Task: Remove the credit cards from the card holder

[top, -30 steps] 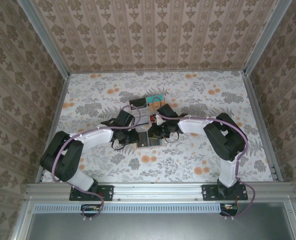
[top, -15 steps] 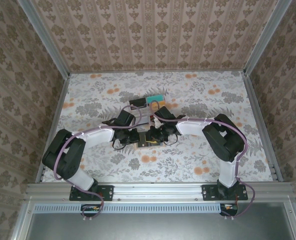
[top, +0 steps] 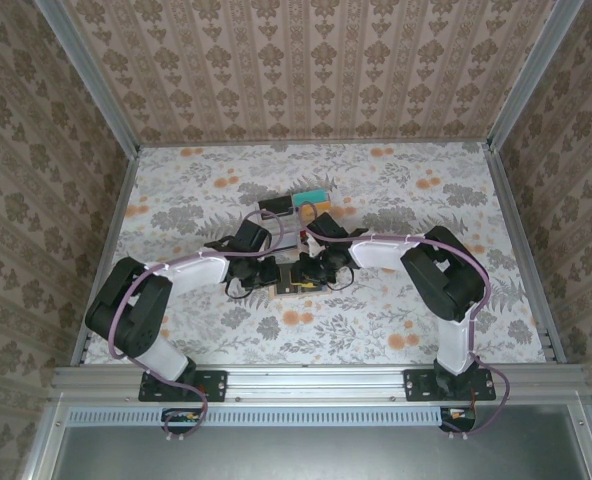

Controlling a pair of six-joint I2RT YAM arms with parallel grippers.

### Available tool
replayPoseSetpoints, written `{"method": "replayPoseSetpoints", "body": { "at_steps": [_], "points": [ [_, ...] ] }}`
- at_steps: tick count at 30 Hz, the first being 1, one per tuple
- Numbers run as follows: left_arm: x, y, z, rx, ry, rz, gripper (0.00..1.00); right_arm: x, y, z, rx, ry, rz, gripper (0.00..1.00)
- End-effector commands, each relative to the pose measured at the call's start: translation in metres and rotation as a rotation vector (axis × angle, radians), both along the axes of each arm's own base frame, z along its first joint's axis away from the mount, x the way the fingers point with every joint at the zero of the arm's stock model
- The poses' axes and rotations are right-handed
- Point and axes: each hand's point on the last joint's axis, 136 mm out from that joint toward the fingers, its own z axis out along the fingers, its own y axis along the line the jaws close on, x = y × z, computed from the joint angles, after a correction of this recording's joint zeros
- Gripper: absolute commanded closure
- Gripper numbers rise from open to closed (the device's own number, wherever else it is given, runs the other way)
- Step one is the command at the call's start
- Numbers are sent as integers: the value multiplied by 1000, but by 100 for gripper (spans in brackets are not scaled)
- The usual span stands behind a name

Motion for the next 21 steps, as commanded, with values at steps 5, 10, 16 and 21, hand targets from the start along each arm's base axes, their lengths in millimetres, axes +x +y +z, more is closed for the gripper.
{"method": "replayPoseSetpoints", "body": {
  "at_steps": [5,10,16,21],
  "points": [
    [-16,11,-22,64,90,10,84,-2,-2,-12,-37,-1,18,74],
    [-19,15,-25,79,102,11,84,2,-7,-15,-85,-20,2,72],
    [-21,13,-26,62,111,15,84,4,2,-17,-54,-33,13,72],
    [-26,10,-29,40,119,13,83,8,24,-5,113,-59,19,76]
  ]
}}
